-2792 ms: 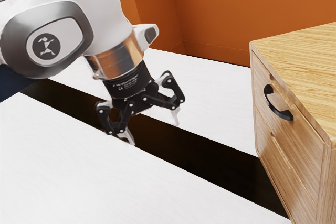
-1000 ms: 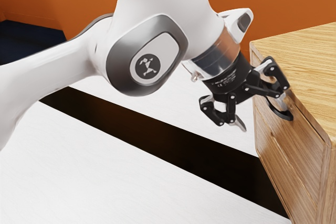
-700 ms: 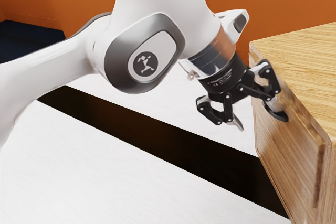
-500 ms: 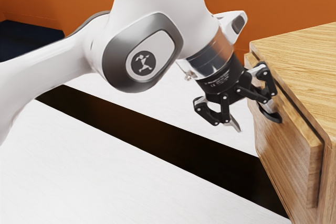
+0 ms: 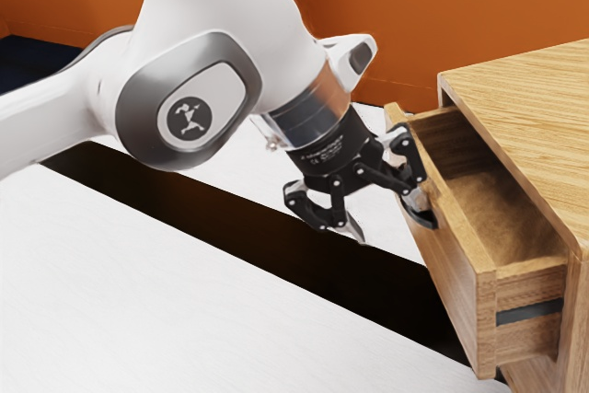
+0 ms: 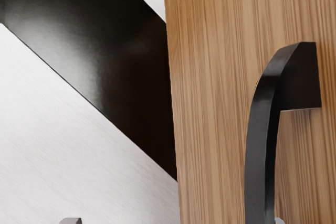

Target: Pull the drawer handle with one arm to open the drawer

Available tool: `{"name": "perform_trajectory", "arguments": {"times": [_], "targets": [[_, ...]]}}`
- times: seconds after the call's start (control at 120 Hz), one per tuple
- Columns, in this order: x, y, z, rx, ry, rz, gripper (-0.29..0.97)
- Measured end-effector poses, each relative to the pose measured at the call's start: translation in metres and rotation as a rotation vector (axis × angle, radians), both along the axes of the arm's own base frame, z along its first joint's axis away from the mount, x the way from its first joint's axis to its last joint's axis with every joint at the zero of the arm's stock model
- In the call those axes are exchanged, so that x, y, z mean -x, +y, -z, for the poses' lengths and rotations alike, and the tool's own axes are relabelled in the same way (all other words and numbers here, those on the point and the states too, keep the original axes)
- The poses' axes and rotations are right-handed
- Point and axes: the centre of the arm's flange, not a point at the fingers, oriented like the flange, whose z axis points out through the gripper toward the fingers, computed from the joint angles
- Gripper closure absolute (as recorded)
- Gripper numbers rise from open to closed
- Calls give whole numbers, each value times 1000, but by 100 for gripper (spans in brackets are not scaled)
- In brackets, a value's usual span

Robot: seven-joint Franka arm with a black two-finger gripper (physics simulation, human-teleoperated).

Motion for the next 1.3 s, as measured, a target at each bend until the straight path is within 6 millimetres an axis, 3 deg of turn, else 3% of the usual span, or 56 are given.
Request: {"name": "perform_trajectory", "arguments": {"times": [0.45,0.742,0.917,1.042,1.3], "targets": [[41,60,0,-7,13,-67,28],[75,88,12,-11,38,-90,28],[91,106,9,-4,32,-103,28],[105,119,-7,19,0,-108,28],[128,129,-83,72,-159,-82,17]]}}
